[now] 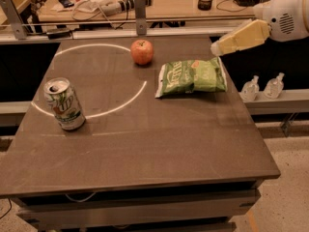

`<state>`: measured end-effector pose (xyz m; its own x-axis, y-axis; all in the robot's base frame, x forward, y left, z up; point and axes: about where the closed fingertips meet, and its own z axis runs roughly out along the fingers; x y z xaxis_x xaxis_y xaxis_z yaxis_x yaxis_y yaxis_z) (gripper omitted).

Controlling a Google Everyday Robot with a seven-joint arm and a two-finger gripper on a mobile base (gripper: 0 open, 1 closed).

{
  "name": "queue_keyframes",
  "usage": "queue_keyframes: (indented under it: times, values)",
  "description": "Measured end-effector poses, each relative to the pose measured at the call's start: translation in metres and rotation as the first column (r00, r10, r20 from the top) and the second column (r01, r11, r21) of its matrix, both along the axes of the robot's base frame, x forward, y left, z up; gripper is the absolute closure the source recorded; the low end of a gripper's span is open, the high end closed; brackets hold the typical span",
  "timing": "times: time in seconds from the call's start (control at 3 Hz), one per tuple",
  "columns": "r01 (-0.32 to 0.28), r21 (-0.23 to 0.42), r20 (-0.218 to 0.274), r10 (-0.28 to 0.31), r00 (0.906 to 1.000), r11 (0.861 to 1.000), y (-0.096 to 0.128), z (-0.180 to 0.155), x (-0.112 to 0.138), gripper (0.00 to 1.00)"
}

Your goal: Move apple near 7up can

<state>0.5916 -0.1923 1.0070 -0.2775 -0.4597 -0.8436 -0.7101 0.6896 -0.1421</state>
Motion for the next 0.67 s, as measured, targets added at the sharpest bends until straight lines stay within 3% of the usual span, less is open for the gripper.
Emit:
queue_keyframes:
  times: [0.33, 0.67]
  values:
    - [0.0, 0.0, 0.0, 0.0, 1.0, 1.0, 0.0, 0.0, 0.0, 0.0]
    - [0.0, -0.003, 0.018, 0.0, 0.9998, 1.0, 0.023, -0.002, 0.012, 0.0]
